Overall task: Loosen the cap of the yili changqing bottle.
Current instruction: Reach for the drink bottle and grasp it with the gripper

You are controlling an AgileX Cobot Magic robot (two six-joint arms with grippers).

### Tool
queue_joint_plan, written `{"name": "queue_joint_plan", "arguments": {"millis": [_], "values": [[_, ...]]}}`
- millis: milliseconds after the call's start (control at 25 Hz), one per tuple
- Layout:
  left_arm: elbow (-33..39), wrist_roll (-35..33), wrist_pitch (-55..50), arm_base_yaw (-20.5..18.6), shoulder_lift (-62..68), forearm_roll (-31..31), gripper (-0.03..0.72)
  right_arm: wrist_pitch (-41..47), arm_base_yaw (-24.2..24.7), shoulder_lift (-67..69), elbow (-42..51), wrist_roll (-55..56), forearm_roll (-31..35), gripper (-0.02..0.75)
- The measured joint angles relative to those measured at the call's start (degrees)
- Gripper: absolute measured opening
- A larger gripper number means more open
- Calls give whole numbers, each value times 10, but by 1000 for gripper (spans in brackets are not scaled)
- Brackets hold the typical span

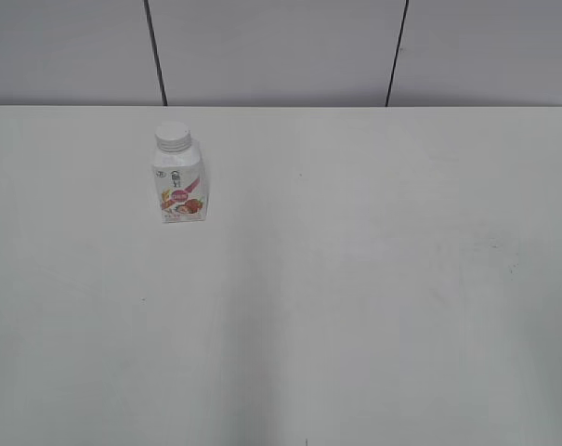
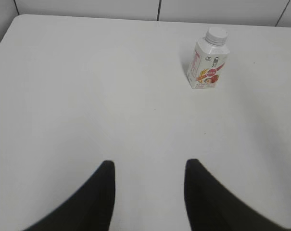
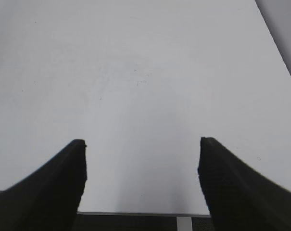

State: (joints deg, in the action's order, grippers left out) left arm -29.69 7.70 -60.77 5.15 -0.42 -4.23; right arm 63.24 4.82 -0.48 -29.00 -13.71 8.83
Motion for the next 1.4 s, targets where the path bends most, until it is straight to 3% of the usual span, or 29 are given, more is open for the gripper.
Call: {"name": "queue_joint_plan", "arguments": {"millis": [1400], "values": [[-5,0,2,0,0,0,307,0,0,0,0,0,0,571]]}}
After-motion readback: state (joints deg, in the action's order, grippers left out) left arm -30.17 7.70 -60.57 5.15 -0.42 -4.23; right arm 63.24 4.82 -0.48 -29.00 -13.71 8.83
